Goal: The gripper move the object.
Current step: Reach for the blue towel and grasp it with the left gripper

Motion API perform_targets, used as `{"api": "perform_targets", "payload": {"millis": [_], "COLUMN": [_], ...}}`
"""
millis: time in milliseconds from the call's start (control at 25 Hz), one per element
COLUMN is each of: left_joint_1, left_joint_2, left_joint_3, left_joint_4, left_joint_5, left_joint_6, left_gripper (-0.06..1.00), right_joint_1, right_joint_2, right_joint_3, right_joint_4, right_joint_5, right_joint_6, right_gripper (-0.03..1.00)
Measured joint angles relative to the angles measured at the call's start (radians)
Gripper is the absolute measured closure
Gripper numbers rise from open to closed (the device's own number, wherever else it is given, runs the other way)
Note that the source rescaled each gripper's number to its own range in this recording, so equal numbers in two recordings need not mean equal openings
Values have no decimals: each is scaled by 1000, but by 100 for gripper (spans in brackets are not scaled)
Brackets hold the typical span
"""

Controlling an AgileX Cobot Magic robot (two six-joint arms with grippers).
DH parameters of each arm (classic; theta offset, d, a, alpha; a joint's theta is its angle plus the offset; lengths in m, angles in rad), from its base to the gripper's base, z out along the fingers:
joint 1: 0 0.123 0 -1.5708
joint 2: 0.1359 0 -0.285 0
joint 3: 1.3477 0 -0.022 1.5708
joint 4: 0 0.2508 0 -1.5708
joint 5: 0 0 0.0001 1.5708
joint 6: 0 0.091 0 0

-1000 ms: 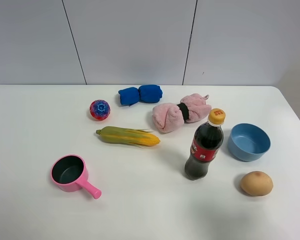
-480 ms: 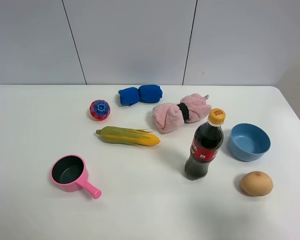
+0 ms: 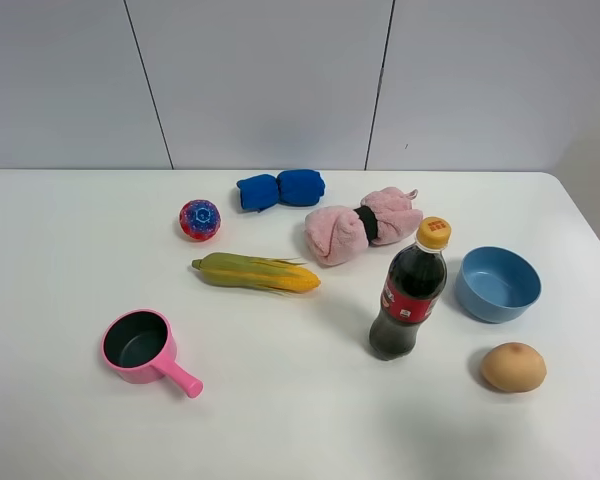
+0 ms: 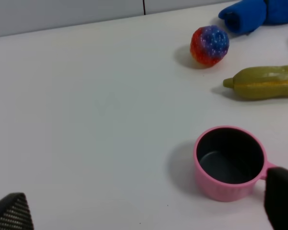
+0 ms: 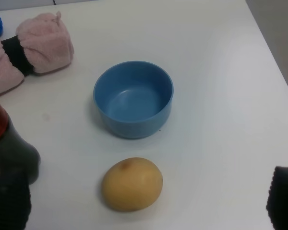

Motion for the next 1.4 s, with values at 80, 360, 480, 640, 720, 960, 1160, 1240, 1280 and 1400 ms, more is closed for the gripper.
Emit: {"api": "perform_targets", "payload": {"millis": [80,360,480,640,720,960,1160,1240,1280,1400], "left_joint_1": [0,0,0,0,0,0,0,0,0,0], "left_joint_2": [0,0,0,28,73,274,475,560,595,721], "left_joint_3": [0,-11,-57,-134,-168,-253,-322,-348,-359,-393], "left_joint_4": [0,0,-7,-36,-64,-186,-326,-375,-398,-438], "left_joint_5": [0,-10,-73,-133,-142,-213,-231,-231,-228,-192], "left_joint_6": [0,33,71,80,91,215,351,413,444,517], "left_gripper": [-6,-3,0,3,3,6,6,6,6,6], "right_joint_1": [0,0,0,0,0,0,0,0,0,0], "right_joint_2": [0,0,0,0,0,0,0,0,0,0], "right_joint_3": [0,0,0,0,0,0,0,0,0,0], "right_joint_4": [0,0,0,0,0,0,0,0,0,0], "right_joint_5": [0,0,0,0,0,0,0,0,0,0], "right_joint_6": [0,0,0,0,0,0,0,0,0,0], "right_gripper": [-3,-3,-3,-3,-3,-3,-3,-3,-3,-3]}}
